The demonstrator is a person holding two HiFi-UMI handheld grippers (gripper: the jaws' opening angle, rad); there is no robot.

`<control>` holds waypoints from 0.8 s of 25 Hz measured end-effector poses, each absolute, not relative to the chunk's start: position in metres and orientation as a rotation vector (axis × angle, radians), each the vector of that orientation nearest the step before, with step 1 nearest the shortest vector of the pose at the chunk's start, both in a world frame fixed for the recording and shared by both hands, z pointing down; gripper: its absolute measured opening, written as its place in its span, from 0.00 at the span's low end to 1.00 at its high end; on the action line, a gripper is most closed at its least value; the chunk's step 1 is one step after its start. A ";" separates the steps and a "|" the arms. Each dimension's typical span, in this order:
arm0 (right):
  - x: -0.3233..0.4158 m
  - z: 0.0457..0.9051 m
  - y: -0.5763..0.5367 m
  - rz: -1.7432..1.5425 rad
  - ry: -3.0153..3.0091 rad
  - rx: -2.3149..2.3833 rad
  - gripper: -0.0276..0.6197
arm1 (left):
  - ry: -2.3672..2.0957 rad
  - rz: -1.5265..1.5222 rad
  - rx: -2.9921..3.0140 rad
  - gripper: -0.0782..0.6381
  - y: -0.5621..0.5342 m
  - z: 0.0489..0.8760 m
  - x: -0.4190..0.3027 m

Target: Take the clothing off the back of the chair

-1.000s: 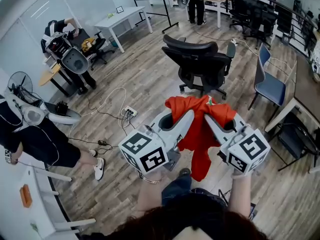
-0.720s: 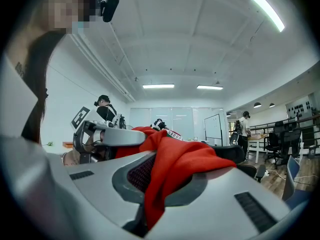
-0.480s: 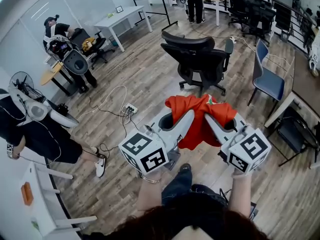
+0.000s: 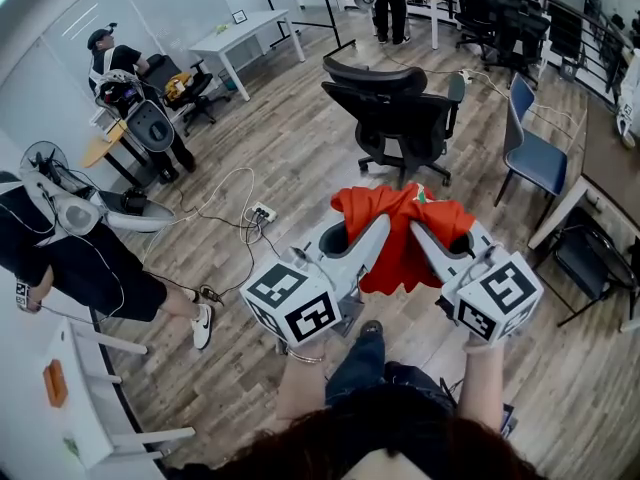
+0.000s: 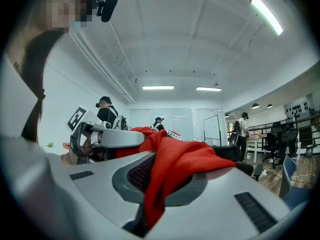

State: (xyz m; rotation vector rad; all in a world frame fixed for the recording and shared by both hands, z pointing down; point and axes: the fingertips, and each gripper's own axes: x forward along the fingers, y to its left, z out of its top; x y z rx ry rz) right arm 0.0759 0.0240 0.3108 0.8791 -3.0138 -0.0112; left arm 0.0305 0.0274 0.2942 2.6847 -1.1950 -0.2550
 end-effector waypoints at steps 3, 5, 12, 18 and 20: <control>0.077 0.311 0.029 -0.010 -3.013 0.876 0.08 | -1.197 -0.256 2.685 0.21 0.032 0.294 0.031; 0.077 0.311 0.032 -0.009 -3.014 0.874 0.08 | -1.195 -0.254 2.685 0.21 0.035 0.295 0.032; 0.073 0.310 0.045 -0.002 -3.021 0.859 0.08 | -1.214 -0.250 2.688 0.21 0.047 0.293 0.028; 0.073 0.308 0.047 -0.006 -3.018 0.867 0.08 | -1.209 -0.252 2.690 0.21 0.049 0.292 0.027; 0.074 0.307 0.047 -0.011 -3.019 0.869 0.08 | -1.208 -0.252 2.692 0.21 0.049 0.291 0.029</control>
